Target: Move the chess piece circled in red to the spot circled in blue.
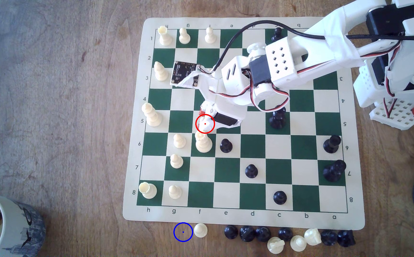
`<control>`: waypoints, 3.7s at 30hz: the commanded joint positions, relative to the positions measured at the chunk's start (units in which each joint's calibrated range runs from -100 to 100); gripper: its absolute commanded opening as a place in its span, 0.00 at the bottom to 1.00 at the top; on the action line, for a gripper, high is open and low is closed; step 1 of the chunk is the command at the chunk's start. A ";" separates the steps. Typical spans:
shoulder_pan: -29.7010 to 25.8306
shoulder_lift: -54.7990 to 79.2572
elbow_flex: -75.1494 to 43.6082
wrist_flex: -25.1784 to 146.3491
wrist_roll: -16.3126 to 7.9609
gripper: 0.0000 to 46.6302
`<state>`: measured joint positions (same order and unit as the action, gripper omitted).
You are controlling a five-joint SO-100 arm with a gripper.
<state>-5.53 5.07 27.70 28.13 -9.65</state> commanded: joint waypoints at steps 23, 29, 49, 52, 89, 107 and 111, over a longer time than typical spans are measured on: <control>4.01 -9.65 -5.67 3.08 0.20 0.00; 6.35 -17.12 -5.67 7.66 1.07 0.00; -11.95 -17.80 -30.87 19.46 4.25 0.00; -16.25 -11.01 -35.32 18.97 4.25 0.00; -19.93 36.19 -73.39 18.72 5.67 0.03; -20.55 38.48 -74.48 18.64 5.76 0.13; -20.32 37.55 -74.39 18.80 5.52 0.32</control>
<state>-26.47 45.71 -41.62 47.41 -4.08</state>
